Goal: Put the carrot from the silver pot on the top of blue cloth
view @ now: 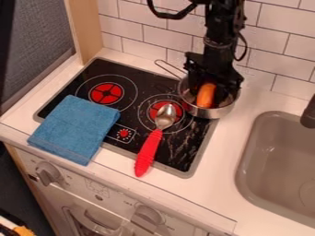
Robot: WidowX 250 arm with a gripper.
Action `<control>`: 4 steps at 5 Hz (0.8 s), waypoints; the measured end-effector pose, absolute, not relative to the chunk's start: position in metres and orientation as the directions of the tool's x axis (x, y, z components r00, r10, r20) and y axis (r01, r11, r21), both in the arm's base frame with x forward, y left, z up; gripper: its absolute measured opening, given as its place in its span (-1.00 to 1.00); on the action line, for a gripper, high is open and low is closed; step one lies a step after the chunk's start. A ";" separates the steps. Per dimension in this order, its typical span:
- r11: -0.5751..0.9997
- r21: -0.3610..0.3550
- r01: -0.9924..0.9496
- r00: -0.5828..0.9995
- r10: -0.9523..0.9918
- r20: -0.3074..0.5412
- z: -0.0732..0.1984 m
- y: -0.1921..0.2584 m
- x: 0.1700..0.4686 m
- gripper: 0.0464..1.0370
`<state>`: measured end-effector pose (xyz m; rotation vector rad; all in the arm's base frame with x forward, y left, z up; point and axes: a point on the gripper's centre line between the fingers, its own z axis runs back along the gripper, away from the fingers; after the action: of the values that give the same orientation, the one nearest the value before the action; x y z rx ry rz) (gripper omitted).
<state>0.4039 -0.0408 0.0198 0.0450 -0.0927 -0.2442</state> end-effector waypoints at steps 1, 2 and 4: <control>0.972 0.048 0.230 0.969 -0.233 0.081 0.019 -0.042 0.402 0.18; 0.976 0.019 0.216 0.973 -0.217 0.081 0.025 -0.037 0.399 0.18; 1.000 -0.013 0.014 0.957 -0.010 0.290 0.113 0.031 0.355 0.18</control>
<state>0.3545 0.0312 0.1135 -0.0146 -0.2942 -0.0120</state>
